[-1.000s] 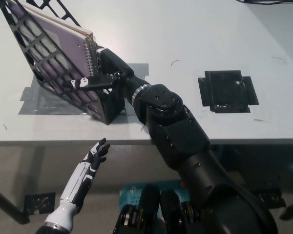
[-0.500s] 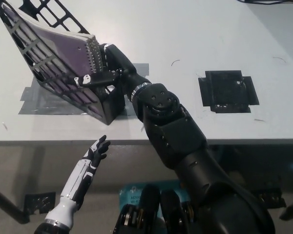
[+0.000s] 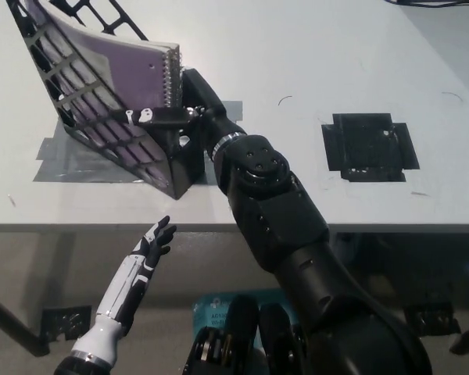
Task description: A shelf with a book inside it is placed on the center of the desk infront of the robot. The robot uses its right hand to grab the book, take it out and hand it to a person.
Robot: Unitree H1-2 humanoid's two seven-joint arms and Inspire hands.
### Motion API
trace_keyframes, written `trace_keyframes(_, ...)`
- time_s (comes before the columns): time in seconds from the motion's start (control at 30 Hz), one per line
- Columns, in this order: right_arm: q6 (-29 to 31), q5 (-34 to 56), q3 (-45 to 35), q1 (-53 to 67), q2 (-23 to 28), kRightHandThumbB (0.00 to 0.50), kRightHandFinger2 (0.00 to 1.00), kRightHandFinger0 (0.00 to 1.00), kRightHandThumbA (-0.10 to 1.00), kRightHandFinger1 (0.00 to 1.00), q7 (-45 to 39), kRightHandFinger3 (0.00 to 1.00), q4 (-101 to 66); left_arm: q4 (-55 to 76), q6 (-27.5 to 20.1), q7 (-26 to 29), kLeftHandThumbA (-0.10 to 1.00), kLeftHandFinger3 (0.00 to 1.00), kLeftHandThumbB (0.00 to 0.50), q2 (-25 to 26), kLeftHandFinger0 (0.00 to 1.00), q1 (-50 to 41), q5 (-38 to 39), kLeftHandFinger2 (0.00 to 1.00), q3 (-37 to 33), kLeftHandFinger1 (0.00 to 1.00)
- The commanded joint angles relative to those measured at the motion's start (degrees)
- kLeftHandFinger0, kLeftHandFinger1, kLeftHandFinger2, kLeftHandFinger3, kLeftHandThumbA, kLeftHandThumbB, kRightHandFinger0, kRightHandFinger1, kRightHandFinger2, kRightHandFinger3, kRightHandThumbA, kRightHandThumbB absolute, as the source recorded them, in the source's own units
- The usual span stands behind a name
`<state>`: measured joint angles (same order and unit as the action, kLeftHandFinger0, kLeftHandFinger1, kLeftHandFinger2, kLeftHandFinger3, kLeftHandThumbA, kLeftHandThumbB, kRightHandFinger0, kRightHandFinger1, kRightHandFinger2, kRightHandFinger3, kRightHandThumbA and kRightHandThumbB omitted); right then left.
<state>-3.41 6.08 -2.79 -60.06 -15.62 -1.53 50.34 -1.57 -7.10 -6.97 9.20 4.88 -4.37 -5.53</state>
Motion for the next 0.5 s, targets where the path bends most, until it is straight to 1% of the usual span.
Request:
trace_keyframes(0.0,2.15,7.75,-4.97,-3.75,-2.45,0.089,0.00,0.00,1.00,0.00,-0.80,0.00,-5.16,0.99,-1.77,-0.91,1.00,1.00,0.291,1.01,1.00,0.95,0.05,1.00,0.08,1.00)
trace_keyframes(0.03,1.26,8.71,-5.86,-3.78,-2.85,0.109,0.00,0.00,1.00,0.00,-0.95,0.00,-7.23,0.94,-1.97,-0.89,1.00,1.00,0.281,1.09,1.00,1.01,-0.12,1.00,0.03,1.00)
trace_keyframes(0.1,-0.47,10.87,-7.35,-3.87,-3.60,0.118,0.00,0.00,1.00,0.00,-1.33,0.00,-11.63,0.69,-2.26,-1.03,1.00,1.00,0.279,1.10,1.00,1.00,0.23,1.00,0.05,1.00)
trace_keyframes(0.17,-2.43,12.61,-8.49,-4.00,-4.37,0.124,0.00,0.00,1.00,0.00,-1.26,0.00,-15.86,0.54,-2.63,-1.23,1.00,1.00,0.275,1.08,1.00,0.87,0.84,1.00,0.14,1.00)
trace_keyframes(0.2,-3.30,13.75,-9.12,-4.09,-4.73,0.109,0.00,0.00,1.00,0.00,-1.26,0.00,-17.40,0.60,-2.42,-1.38,1.00,1.00,0.285,1.03,1.00,0.81,1.25,1.00,0.20,1.00)
trace_keyframes(0.23,-4.99,15.51,-9.97,-4.33,-5.18,0.185,0.00,0.00,1.00,0.00,-1.14,0.00,-20.32,0.92,-1.30,-1.74,1.00,1.00,0.301,0.89,1.00,0.60,2.04,1.00,0.28,1.00)
trace_keyframes(0.27,-5.53,16.32,-10.28,-4.47,-5.34,0.137,0.00,0.00,1.00,0.00,-1.24,0.00,-21.70,1.07,-0.81,-1.99,1.00,1.00,0.299,0.80,1.00,0.51,2.71,1.00,0.38,1.00)
trace_keyframes(0.3,-6.81,17.50,-10.78,-4.72,-5.56,0.127,0.00,0.00,1.00,0.00,-1.00,0.00,-24.06,1.25,-0.14,-2.19,1.00,1.00,0.315,0.60,1.00,0.41,3.51,1.00,0.53,1.00)
trace_keyframes(0.37,-9.75,18.95,-11.43,-4.98,-5.91,0.136,0.00,0.00,1.00,0.00,0.57,0.00,-28.18,1.28,-0.04,-2.40,1.00,1.00,0.304,0.58,1.00,0.35,3.88,1.00,0.50,1.00)
trace_keyframes(0.4,-11.75,19.80,-11.84,-5.05,-6.11,0.128,0.00,0.00,1.00,0.00,1.70,0.00,-31.11,1.09,-0.48,-2.63,1.00,1.00,0.293,0.71,1.00,0.42,4.00,1.00,0.38,1.00)
trace_keyframes(0.47,-12.78,20.40,-11.98,-4.98,-6.13,0.117,0.00,0.00,1.00,0.00,2.04,0.00,-33.49,0.91,-0.65,-2.91,1.00,1.00,0.296,0.83,1.00,0.45,4.39,1.00,0.32,1.00)
